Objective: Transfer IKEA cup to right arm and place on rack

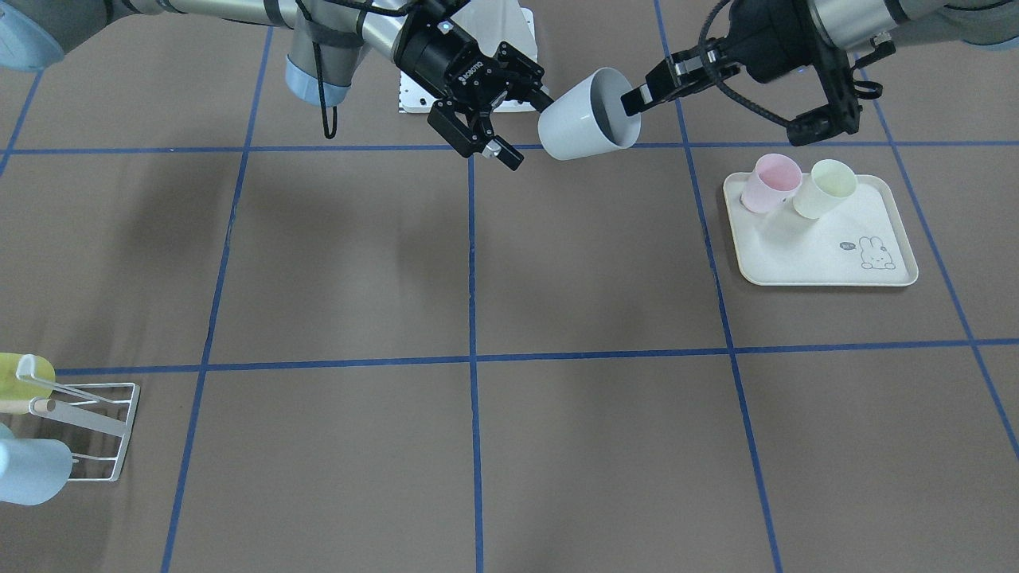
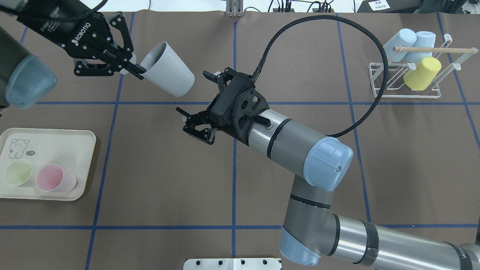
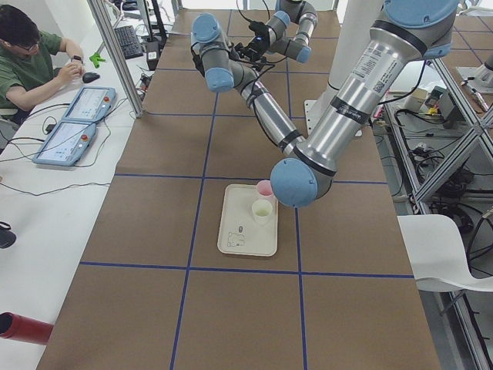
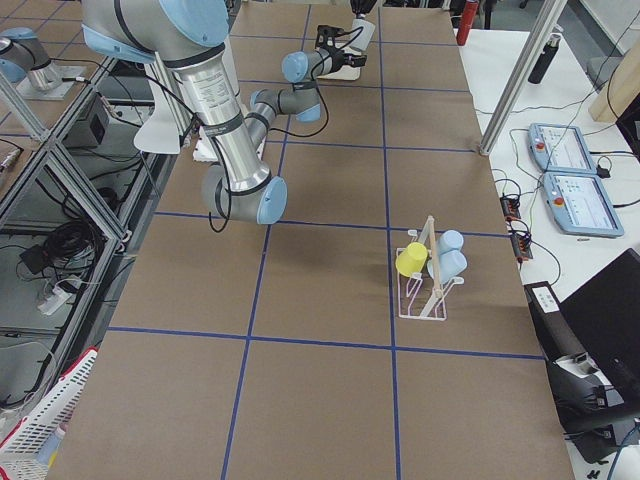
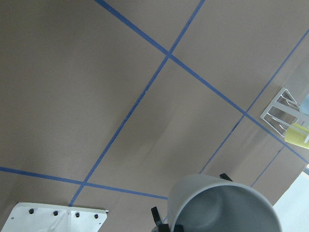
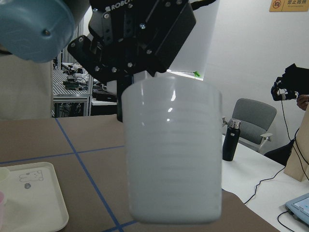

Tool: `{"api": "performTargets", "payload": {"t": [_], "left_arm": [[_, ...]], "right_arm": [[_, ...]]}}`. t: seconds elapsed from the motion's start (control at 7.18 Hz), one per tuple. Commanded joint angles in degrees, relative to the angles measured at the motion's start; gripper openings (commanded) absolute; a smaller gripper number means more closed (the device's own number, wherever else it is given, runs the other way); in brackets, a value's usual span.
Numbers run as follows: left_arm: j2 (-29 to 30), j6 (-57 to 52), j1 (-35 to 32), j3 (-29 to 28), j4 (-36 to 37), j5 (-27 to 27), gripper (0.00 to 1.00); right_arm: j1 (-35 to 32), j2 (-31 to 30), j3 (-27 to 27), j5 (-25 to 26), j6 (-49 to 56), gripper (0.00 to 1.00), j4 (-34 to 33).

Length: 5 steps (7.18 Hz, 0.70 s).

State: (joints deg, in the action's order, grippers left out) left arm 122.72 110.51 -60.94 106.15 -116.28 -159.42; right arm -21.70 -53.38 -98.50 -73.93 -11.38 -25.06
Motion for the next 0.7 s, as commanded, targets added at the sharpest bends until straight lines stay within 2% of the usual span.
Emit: {"api": "performTargets", "payload": {"t": [0.0, 0.56], "left_arm": [[1.5, 2.3, 0.7, 0.0, 0.0, 0.3, 0.00], [1.4, 2.5, 1.1, 0.0, 0.0, 0.4, 0.00]], "right_arm": [[0.1, 0.3, -0.1, 0.0, 0.1, 1.00, -0.1], [0.1, 0.3, -0.1, 1.1, 1.6, 1.00, -0.2]]}}
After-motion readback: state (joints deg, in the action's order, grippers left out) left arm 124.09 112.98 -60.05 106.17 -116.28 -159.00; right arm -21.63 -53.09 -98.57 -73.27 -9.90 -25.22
